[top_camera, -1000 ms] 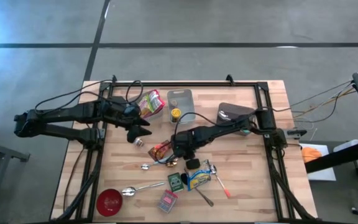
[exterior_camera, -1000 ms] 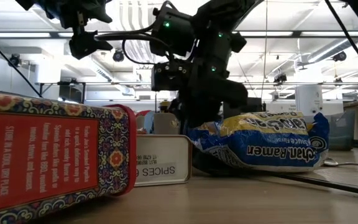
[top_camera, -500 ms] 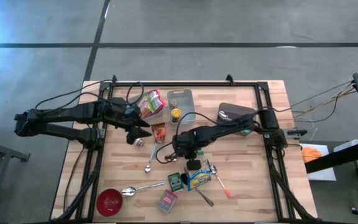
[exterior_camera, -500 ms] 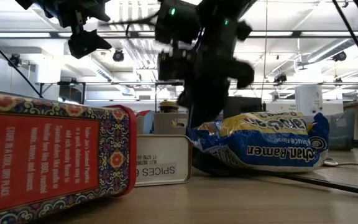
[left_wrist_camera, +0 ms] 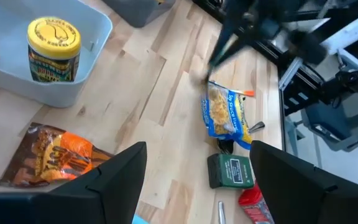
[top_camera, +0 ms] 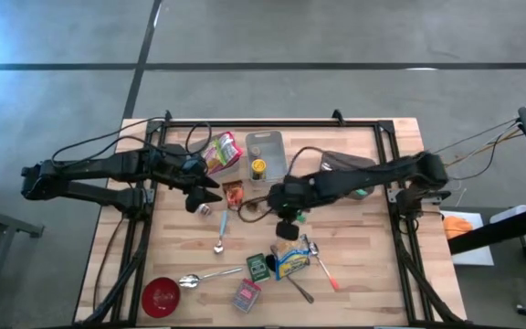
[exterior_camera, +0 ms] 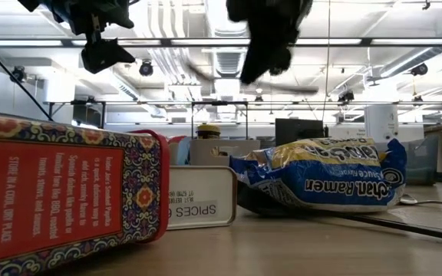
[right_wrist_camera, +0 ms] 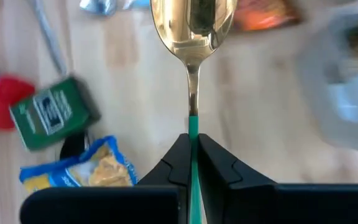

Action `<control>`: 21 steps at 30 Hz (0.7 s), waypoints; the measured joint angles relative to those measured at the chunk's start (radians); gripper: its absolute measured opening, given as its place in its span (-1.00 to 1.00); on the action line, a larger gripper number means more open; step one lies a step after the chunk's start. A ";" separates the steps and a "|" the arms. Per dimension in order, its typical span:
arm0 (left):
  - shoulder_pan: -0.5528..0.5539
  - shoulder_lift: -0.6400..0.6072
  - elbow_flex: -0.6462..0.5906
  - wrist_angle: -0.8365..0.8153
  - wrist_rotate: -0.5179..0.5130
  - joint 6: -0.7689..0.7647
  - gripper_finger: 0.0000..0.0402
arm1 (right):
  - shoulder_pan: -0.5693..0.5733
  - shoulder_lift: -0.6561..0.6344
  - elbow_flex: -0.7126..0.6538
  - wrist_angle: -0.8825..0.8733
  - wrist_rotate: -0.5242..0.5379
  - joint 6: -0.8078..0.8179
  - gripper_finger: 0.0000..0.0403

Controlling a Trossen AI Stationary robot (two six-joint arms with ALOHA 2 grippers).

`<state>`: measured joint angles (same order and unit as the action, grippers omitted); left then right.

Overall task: Pick & Place Food Item
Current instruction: Put the dark green spoon into the black bin

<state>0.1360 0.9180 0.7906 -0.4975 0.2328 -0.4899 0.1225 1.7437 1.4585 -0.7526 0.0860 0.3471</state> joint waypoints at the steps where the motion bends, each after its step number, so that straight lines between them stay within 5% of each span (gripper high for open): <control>1: 0.000 0.000 0.000 -0.003 0.000 -0.010 0.45 | 0.000 -0.027 -0.003 -0.022 0.037 0.026 -0.96; 9: 0.001 0.005 0.000 -0.001 -0.012 -0.132 0.45 | -0.014 -0.227 -0.011 -0.319 0.315 0.268 -0.96; 14: 0.003 0.009 0.000 -0.001 -0.027 -0.189 0.45 | -0.054 -0.322 -0.057 -0.482 0.335 0.339 -0.96; 21: 0.003 0.010 0.000 -0.001 -0.031 -0.192 0.45 | -0.184 -0.494 -0.261 -0.471 0.261 0.273 -0.96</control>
<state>0.1390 0.9276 0.7902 -0.4983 0.2017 -0.6815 -0.0611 1.2492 1.1980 -1.2239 0.3466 0.6201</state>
